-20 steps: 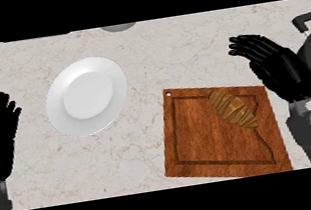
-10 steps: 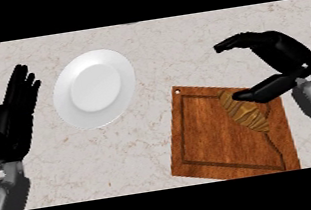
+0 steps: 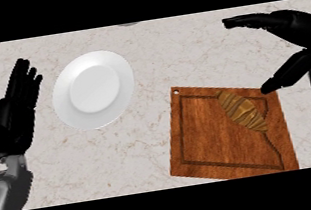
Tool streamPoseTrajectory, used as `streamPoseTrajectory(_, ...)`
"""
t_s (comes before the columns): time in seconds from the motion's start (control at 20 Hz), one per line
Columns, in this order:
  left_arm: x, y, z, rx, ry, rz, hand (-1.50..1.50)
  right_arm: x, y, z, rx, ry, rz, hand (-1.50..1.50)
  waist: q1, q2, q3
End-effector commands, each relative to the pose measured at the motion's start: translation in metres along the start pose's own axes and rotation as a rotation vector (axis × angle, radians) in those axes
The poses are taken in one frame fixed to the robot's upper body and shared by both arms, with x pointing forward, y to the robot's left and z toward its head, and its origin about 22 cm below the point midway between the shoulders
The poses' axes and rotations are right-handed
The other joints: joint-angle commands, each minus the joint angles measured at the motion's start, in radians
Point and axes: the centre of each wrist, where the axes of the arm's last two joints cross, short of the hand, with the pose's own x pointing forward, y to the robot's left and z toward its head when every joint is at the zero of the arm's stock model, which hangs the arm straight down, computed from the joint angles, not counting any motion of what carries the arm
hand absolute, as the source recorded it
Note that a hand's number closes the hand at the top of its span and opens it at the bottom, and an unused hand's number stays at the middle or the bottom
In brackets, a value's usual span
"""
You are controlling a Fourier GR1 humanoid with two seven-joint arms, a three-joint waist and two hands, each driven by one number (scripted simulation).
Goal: Pick the croissant from the cutting board and place it in the pot
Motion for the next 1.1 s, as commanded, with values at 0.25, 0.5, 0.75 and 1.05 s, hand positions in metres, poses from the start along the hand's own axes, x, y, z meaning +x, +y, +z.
streamPoseTrajectory(0.25,-0.013,-0.008,0.003,0.025,0.016,-0.01,0.0,0.031,0.004,-0.028,0.566,0.067,0.204,-1.5,-0.026,-0.014,-0.003)
streamPoseTrajectory(0.5,-0.005,0.007,-0.005,0.055,0.013,-0.01,0.0,0.032,0.01,-0.036,0.708,0.108,0.322,-1.5,-0.04,-0.017,-0.004)
streamPoseTrajectory(0.75,-0.008,0.017,-0.001,0.046,0.008,-0.011,0.0,-0.001,0.032,-0.029,0.748,0.13,0.316,-1.5,-0.042,-0.017,-0.004)
streamPoseTrajectory(1.05,-0.01,0.011,0.007,0.058,0.026,-0.005,0.0,-0.012,0.047,-0.029,0.773,0.127,0.338,-1.5,-0.052,-0.023,-0.004)
